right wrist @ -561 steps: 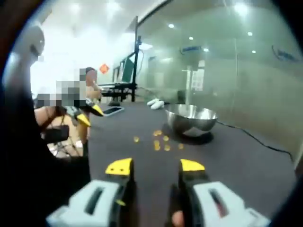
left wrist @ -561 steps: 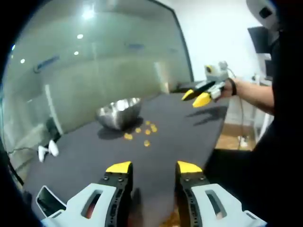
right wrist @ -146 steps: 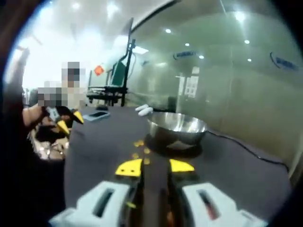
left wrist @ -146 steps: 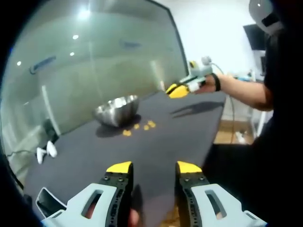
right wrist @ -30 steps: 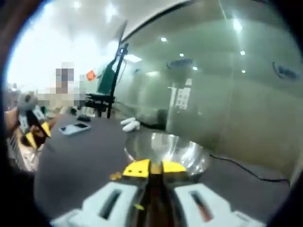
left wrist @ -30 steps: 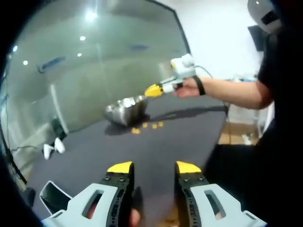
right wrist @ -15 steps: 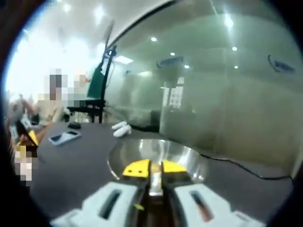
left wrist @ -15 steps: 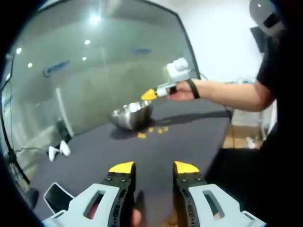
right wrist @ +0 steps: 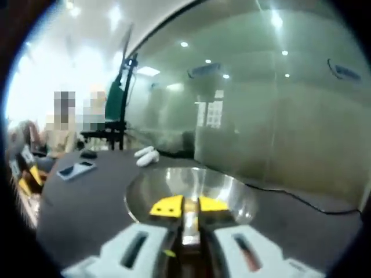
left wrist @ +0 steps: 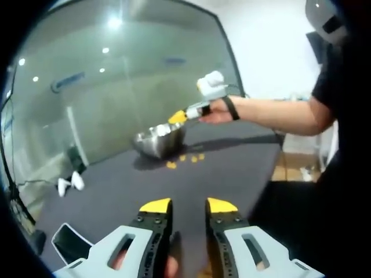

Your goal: Pick up the QQ candy scattered on the table and place it into the stainless steel bowl on the table

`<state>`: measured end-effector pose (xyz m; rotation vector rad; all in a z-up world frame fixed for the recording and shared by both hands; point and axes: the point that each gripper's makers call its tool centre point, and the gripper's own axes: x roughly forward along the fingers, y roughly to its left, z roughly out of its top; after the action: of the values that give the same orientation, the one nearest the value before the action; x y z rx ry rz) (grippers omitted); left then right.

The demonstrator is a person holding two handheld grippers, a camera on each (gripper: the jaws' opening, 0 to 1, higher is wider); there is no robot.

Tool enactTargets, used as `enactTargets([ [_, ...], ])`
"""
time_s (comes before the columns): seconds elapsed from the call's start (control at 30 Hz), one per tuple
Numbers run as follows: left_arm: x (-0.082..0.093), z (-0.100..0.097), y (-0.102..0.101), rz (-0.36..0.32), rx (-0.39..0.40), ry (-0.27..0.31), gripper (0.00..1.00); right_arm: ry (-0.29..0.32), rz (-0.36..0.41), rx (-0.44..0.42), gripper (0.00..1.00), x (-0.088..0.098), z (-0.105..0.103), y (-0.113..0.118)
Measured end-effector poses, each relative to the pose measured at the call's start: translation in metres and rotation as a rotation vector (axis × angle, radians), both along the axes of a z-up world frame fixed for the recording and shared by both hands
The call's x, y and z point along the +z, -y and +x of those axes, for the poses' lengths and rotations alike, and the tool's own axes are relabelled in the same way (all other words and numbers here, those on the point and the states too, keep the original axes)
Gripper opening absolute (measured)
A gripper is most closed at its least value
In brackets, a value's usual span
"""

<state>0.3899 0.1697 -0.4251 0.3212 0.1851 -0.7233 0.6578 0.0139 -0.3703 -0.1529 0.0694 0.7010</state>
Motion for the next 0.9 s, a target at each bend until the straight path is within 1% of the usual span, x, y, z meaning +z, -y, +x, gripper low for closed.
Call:
enactTargets([
  [0.07, 0.0, 0.0, 0.001, -0.003, -0.004, -0.003, 0.23, -0.012, 0.006, -0.009, 0.1, -0.001, 0.003, 0.002],
  [0.1, 0.0, 0.0, 0.001, -0.003, -0.005, -0.002, 0.23, -0.017, 0.023, -0.011, 0.13, 0.0, 0.004, 0.002],
  [0.2, 0.0, 0.0, 0.001, -0.007, 0.0, -0.003, 0.23, -0.035, 0.057, 0.016, 0.22, -0.001, -0.004, -0.004],
  [0.33, -0.001, 0.001, -0.001, -0.006, 0.006, -0.008, 0.23, -0.032, 0.053, 0.023, 0.22, -0.001, -0.006, -0.004],
  [0.43, -0.002, 0.001, -0.002, -0.006, 0.008, -0.015, 0.24, -0.047, 0.067, 0.013, 0.23, -0.002, -0.005, -0.002],
  [0.57, -0.003, 0.002, -0.002, -0.004, 0.009, -0.017, 0.24, -0.063, 0.06, 0.023, 0.23, -0.008, -0.009, -0.003],
  [0.73, -0.004, 0.002, -0.002, -0.005, 0.011, -0.019, 0.25, -0.065, 0.059, 0.037, 0.24, -0.007, -0.019, -0.001],
  [0.8, -0.005, 0.002, -0.001, -0.006, 0.009, -0.024, 0.26, -0.066, 0.065, 0.044, 0.25, -0.007, -0.026, 0.0],
  [0.9, -0.005, 0.001, 0.0, -0.007, 0.0, -0.026, 0.27, -0.079, 0.087, 0.008, 0.24, -0.01, -0.034, 0.008],
])
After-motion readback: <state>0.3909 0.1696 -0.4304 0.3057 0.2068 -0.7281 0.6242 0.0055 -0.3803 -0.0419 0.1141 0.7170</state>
